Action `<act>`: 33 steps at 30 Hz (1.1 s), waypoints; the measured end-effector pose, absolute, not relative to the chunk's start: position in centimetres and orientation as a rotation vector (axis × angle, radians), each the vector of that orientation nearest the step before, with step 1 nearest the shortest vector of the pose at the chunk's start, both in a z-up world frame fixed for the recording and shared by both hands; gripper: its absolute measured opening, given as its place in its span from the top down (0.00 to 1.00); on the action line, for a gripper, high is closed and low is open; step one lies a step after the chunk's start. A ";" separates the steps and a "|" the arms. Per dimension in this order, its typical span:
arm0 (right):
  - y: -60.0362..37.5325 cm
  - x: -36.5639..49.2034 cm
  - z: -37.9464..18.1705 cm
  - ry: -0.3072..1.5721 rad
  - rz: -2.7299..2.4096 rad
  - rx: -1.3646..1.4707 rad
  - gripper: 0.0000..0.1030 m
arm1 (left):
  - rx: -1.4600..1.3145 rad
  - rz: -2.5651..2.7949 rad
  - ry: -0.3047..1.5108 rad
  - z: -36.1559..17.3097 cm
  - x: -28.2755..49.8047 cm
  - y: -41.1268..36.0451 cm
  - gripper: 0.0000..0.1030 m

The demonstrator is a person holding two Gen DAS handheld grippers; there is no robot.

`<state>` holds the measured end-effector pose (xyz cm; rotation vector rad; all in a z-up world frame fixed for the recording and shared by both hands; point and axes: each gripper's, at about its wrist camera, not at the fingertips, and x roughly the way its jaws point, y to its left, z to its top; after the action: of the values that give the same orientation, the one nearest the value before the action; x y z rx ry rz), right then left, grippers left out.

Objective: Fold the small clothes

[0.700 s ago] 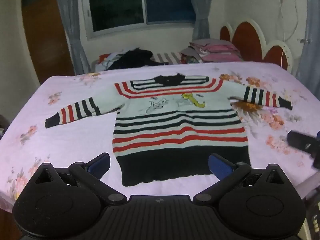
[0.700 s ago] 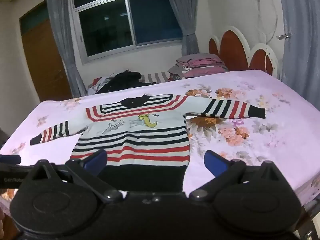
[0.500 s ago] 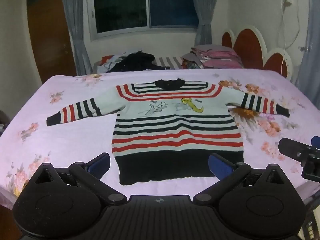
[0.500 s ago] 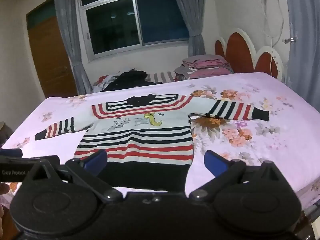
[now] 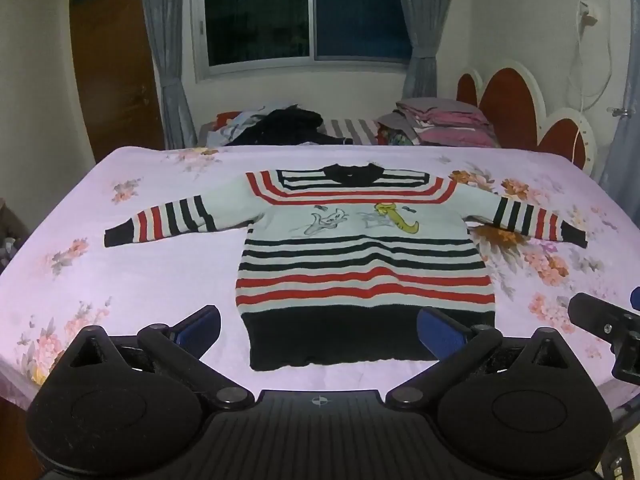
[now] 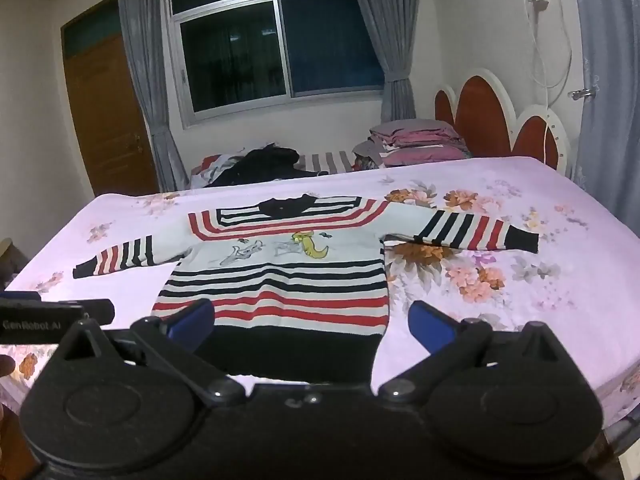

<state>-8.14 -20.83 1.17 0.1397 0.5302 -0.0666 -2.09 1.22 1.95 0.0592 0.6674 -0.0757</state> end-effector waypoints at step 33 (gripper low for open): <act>-20.7 -7.5 0.8 0.547 -0.060 0.168 0.00 | 0.071 -0.081 0.673 1.3 -1.7 0.2 0.00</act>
<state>-7.49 -20.70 0.81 0.1684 0.5470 -0.0596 -1.72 0.24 1.34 0.0708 0.6734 -0.0809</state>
